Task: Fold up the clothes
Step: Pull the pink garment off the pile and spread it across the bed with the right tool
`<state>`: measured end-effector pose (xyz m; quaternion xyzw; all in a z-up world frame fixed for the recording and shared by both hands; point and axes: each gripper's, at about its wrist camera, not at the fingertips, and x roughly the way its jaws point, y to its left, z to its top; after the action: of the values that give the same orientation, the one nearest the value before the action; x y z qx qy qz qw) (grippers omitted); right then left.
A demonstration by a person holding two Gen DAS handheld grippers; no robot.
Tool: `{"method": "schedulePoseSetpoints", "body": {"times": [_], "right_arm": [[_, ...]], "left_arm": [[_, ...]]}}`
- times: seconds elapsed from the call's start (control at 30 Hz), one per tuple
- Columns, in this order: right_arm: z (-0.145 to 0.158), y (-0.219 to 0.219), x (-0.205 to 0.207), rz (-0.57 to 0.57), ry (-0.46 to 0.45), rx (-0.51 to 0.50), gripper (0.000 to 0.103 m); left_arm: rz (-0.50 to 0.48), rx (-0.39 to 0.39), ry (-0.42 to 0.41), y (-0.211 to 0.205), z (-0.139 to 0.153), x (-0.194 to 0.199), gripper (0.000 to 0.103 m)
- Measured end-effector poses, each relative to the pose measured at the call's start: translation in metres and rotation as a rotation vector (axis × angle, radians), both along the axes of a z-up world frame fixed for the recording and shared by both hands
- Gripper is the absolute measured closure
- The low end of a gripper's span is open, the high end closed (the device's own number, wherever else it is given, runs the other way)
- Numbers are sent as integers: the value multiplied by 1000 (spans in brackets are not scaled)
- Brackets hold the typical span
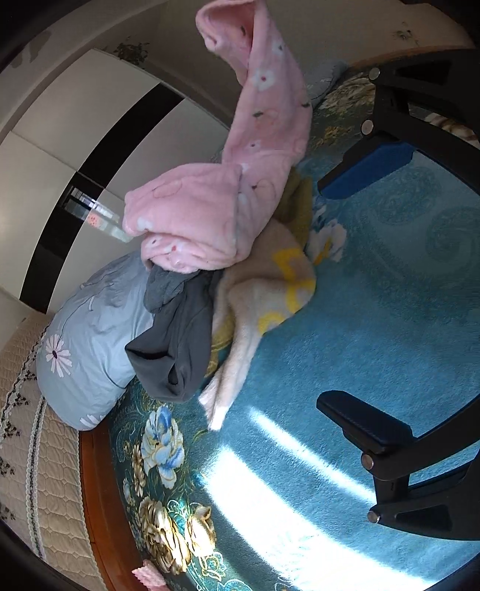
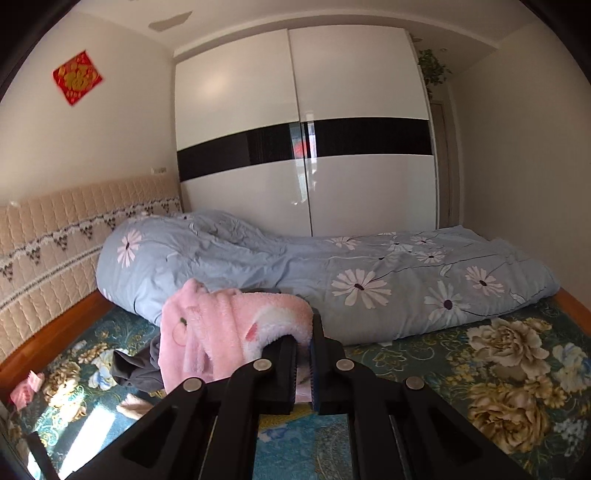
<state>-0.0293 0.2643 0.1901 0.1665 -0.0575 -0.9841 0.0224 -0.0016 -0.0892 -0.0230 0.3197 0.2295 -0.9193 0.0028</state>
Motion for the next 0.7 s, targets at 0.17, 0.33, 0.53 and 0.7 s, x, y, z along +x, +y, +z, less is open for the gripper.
{"method": "schedulePoseSetpoints", "body": {"times": [0.17,0.33,0.53,0.7], "right_arm": [[11,83,75,-52,51,-79,97],[-1,175,129,-168,55,-166,97],[-45,263,171,-308,20,-264,97],[-103,319,188,-423,-93,-288,98]], "left_arm": [[-32,-66,5,21,3,16,0],[-60,-54,-30,28,-8,28,0],[-78,-54,-53,34,-18,44,0],[-106,-71,-70,44,-25,55,0]]}}
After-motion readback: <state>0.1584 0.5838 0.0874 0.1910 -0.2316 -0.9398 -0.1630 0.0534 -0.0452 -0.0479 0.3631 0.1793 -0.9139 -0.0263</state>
